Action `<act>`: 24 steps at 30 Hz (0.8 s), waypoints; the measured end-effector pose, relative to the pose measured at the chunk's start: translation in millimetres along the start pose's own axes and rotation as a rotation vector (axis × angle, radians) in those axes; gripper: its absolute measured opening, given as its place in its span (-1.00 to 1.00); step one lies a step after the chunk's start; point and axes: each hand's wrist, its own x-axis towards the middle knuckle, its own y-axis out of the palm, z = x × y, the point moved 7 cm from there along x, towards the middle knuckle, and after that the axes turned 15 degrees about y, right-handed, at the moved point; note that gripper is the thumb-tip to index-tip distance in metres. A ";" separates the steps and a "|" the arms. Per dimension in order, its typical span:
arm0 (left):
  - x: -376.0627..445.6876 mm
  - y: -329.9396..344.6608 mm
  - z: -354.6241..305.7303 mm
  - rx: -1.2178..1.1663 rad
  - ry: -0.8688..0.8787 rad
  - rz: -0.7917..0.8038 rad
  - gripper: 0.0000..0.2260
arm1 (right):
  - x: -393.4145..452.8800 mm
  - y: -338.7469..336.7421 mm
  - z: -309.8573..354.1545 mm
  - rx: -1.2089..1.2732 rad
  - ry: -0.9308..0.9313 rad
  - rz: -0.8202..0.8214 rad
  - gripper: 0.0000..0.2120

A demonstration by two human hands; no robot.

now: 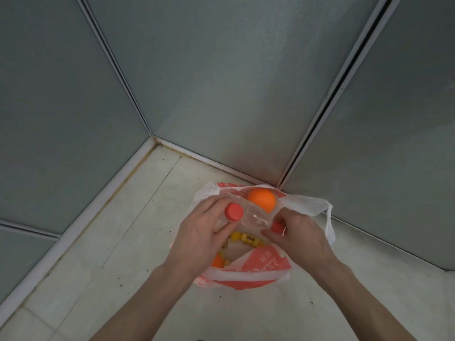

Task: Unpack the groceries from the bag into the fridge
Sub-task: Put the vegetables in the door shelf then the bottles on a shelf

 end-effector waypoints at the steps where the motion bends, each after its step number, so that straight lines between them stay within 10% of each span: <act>1: -0.7 -2.7 -0.1 -0.010 -0.008 -0.025 -0.68 | -3.6 -6.0 4.4 0.052 -0.026 -0.041 -0.74; 24: -17.1 -66.9 0.4 -0.322 -0.453 -0.411 -0.71 | 9.9 13.8 99.1 0.685 -0.269 0.189 -0.66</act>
